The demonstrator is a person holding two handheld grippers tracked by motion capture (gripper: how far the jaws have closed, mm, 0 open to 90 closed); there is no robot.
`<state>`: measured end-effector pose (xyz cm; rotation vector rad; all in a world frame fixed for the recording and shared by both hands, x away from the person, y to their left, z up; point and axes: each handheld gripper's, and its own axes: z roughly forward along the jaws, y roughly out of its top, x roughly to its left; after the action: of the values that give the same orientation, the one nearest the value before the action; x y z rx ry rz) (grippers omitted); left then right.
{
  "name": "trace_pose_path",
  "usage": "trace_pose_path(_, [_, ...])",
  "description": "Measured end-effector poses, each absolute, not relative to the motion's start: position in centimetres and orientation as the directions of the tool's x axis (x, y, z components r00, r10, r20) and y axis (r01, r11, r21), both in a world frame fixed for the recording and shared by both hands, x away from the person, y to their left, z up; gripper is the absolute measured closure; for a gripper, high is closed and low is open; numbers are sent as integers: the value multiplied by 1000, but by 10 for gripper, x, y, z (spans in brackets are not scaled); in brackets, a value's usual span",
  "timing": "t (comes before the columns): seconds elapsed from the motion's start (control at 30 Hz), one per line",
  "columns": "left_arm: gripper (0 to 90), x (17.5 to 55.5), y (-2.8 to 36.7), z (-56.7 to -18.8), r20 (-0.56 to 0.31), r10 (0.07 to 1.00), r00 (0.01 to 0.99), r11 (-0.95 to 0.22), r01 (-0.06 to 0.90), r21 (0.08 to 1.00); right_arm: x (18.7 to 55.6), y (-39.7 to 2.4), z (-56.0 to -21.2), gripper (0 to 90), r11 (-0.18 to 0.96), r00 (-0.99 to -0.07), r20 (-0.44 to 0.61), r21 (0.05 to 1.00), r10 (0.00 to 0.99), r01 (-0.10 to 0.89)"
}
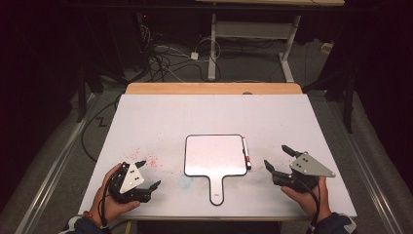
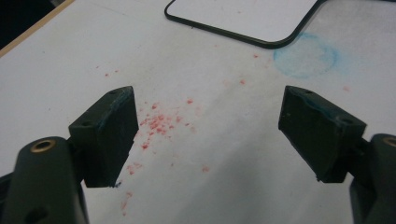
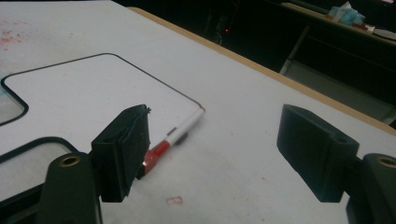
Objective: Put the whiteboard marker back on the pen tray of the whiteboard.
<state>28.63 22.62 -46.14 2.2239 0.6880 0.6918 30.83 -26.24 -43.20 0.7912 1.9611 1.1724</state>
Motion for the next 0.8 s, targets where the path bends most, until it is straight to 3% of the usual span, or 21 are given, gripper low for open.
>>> trace_pose_path(0.8, [189,284,223,-460,298,626,721,-631,243,736,296,-261,-446,228,409,-557,-266,900,786,148])
